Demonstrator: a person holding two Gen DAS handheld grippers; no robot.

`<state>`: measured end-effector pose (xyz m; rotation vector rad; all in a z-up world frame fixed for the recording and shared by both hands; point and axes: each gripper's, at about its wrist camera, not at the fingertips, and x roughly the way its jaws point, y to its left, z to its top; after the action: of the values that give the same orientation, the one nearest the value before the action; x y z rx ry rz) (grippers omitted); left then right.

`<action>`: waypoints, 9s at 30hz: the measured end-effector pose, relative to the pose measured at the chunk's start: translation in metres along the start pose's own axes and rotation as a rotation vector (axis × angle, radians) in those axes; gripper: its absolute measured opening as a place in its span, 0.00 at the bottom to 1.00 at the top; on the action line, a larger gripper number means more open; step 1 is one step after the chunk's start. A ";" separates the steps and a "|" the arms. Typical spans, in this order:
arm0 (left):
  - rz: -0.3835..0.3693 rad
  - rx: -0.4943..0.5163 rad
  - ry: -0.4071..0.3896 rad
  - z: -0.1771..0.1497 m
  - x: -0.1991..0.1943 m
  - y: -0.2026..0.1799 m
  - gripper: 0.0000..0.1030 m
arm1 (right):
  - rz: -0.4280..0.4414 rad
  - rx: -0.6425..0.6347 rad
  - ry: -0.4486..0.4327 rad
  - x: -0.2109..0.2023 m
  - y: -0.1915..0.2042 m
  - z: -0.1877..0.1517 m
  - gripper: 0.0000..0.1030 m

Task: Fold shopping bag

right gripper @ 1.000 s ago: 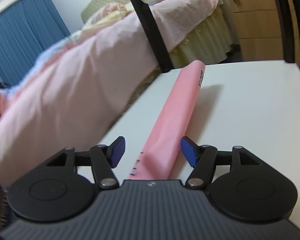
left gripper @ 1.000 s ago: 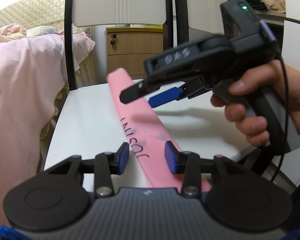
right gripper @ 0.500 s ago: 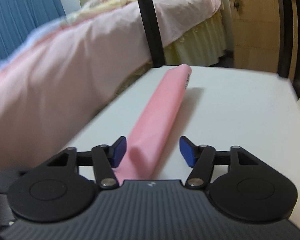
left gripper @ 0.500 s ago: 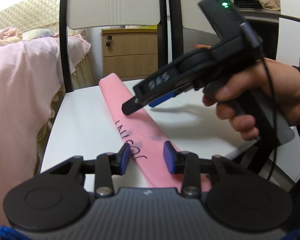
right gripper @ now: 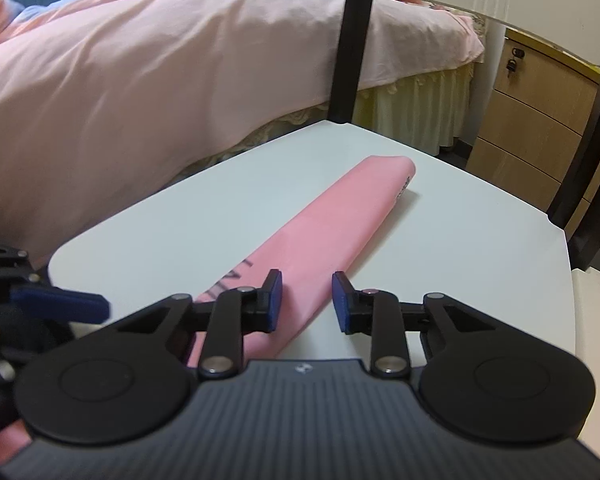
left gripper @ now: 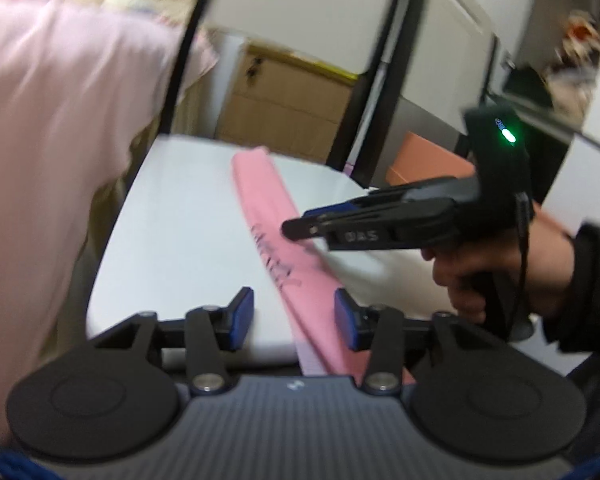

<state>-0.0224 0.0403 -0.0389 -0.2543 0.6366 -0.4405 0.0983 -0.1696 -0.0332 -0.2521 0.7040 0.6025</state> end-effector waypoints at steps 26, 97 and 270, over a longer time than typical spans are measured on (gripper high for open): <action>-0.230 -0.426 0.201 -0.020 0.056 0.027 0.58 | 0.054 -0.032 0.023 -0.025 0.020 -0.016 0.28; -0.705 -0.193 0.054 -0.011 0.006 0.001 0.05 | 0.694 0.568 -0.303 -0.093 -0.070 -0.023 0.56; -0.795 -0.168 -0.370 0.072 0.045 0.022 0.59 | 0.331 0.520 -0.804 -0.163 -0.041 0.002 0.10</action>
<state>0.0615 0.0458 -0.0137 -0.7390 0.1828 -1.0742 0.0259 -0.2722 0.0789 0.5815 0.0950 0.7401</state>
